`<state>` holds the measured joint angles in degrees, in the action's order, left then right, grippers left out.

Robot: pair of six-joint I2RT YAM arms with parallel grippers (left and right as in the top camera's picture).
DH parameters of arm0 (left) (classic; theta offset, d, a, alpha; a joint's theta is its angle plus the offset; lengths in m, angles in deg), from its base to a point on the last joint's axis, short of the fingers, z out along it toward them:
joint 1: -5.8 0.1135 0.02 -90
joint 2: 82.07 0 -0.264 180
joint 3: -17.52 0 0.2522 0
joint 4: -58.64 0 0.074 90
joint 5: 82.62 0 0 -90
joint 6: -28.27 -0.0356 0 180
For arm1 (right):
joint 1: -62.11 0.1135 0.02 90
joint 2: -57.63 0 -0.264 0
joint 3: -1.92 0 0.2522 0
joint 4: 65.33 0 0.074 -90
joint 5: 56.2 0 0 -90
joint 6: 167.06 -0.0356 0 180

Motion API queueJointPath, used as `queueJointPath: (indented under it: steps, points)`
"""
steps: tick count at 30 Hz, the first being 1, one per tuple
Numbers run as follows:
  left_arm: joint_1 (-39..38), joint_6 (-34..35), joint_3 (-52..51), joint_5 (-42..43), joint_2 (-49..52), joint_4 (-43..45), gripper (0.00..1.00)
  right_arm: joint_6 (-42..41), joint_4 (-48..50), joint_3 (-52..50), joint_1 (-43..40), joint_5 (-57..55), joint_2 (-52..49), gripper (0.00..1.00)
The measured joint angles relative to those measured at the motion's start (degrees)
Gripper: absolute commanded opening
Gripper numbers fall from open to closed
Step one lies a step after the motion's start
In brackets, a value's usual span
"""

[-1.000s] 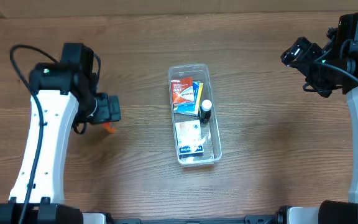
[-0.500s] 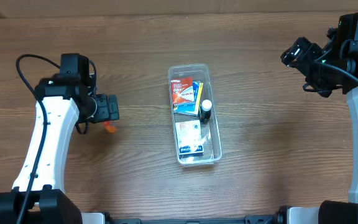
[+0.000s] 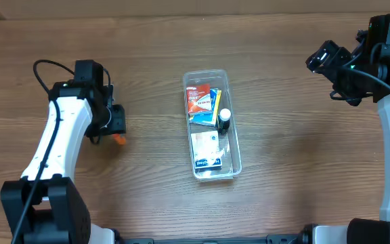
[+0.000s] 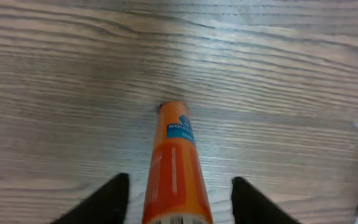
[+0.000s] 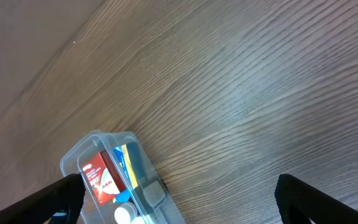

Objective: Pack container
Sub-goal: 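Move the left gripper to the orange tube and grasp it, then lower the orange tube into the container beside the bottle and release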

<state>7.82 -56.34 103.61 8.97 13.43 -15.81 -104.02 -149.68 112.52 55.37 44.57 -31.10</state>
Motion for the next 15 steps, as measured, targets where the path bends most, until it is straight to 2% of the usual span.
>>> queueJointPath:
  steps: [7, 15]
  points:
    - [0.0, 0.1, 0.7, 0.0, 0.2, -2.4, 0.34, 0.0, 0.0, 0.0, 0.0, 0.0, 0.0, 1.00]
    - [-1.0, 0.0, 11.4, 0.0, 0.0, -11.7, 0.34, 0.0, 0.0, 0.0, 0.0, 0.0, 0.0, 1.00]
